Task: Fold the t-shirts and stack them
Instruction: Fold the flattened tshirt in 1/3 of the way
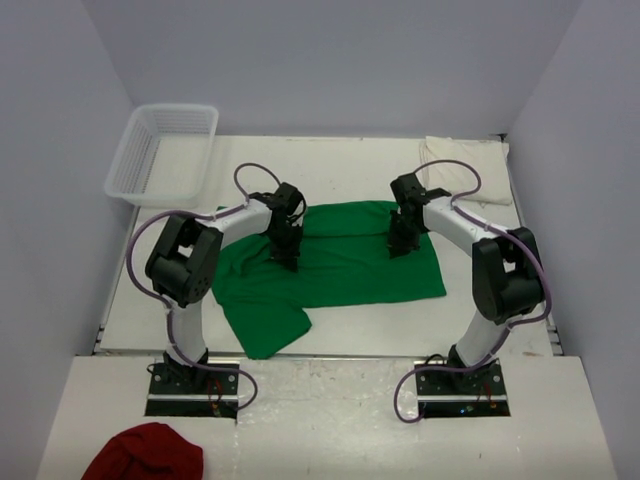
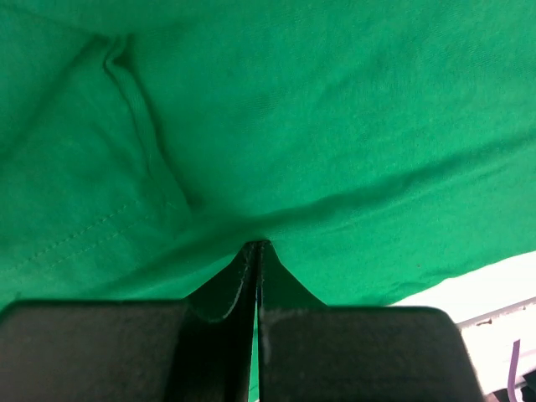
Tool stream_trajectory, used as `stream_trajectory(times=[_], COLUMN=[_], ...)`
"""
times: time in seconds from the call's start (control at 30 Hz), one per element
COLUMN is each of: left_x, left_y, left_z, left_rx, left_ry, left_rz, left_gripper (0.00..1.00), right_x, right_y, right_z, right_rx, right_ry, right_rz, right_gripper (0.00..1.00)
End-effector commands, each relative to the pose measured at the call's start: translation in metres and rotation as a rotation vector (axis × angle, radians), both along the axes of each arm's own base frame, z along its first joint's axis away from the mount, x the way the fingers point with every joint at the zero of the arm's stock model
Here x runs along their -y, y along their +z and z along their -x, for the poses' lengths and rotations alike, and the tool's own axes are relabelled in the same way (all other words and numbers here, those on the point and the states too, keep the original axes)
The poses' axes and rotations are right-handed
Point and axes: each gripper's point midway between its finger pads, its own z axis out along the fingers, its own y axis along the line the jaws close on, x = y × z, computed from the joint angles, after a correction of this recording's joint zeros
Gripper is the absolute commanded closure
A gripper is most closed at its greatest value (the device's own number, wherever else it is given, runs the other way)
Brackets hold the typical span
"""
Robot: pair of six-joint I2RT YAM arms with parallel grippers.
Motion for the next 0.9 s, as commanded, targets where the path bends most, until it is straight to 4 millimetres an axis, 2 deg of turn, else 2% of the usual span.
stream_trajectory(times=[0.0, 0.17, 0.47, 0.63, 0.87], left_x=[0.003, -0.006, -0.027, -0.047, -0.065], left_y=[-0.008, -0.023, -0.022, -0.022, -0.023], left_z=[-0.013, -0.003, 0.031, 0.057, 0.087], left_rx=[0.032, -0.017, -0.066, -0.111, -0.149], left_ry=[-0.015, -0.013, 0.039, 0.079, 0.113], left_rz=[-0.011, -0.056, -0.101, -0.161, -0.197], left_gripper=[1.0, 1.0, 1.0, 1.0, 1.0], right_x=[-0.014, -0.018, -0.027, -0.032, -0.027], right_y=[-0.005, -0.021, -0.05, -0.056, -0.062], right_z=[-0.011, -0.006, 0.018, 0.031, 0.061], right_rx=[0.036, -0.008, -0.095, -0.113, -0.156], right_ry=[0.015, 0.01, 0.013, 0.025, 0.001], right_rz=[-0.06, -0.067, -0.083, -0.08, -0.052], right_gripper=[1.0, 1.0, 1.0, 1.0, 1.0])
